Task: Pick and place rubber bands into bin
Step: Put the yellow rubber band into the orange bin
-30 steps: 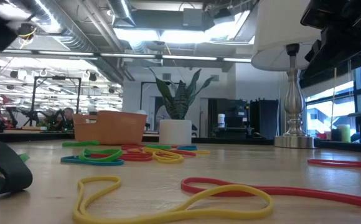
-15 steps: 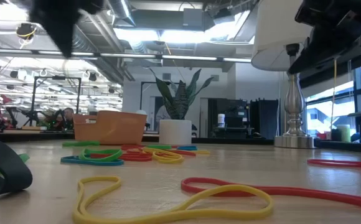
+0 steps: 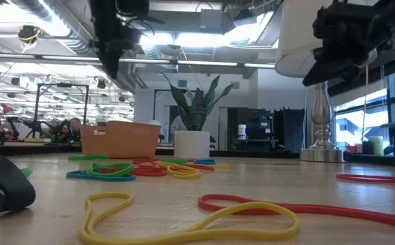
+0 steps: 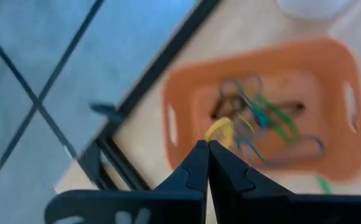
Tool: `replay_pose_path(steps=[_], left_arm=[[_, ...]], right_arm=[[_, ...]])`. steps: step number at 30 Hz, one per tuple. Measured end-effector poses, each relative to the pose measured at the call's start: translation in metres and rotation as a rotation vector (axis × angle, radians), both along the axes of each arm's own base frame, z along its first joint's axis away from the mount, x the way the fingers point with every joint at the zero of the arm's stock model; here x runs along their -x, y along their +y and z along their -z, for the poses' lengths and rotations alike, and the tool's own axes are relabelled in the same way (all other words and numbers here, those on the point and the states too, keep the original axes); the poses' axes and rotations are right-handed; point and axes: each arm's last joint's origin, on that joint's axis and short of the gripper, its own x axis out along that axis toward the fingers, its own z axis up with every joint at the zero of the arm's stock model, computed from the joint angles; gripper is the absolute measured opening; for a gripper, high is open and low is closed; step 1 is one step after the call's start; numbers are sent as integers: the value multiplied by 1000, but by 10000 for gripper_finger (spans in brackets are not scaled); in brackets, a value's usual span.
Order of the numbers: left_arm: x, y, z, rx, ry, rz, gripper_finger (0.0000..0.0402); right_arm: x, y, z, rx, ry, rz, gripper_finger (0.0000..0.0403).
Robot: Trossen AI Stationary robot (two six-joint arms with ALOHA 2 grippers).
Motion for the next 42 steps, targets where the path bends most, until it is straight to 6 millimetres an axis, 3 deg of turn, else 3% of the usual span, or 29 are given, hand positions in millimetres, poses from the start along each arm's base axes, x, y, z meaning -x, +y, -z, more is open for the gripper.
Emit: replay_pose_path(steps=[8,18,32,42], left_arm=[[15,60,15,34,13,32,2],[15,93,64,178,137,24,3],[-3,107,114,409,100,56,11],[-5,109,111,402,77,9,107]], right_arm=[[-4,-12,-4,-26,-65,85,5],[-8,-18,-8,-55,-126,141,5],[-8,-24,-7,-69,-132,187,5],[-8,-24,-7,-46,-120,169,5]])
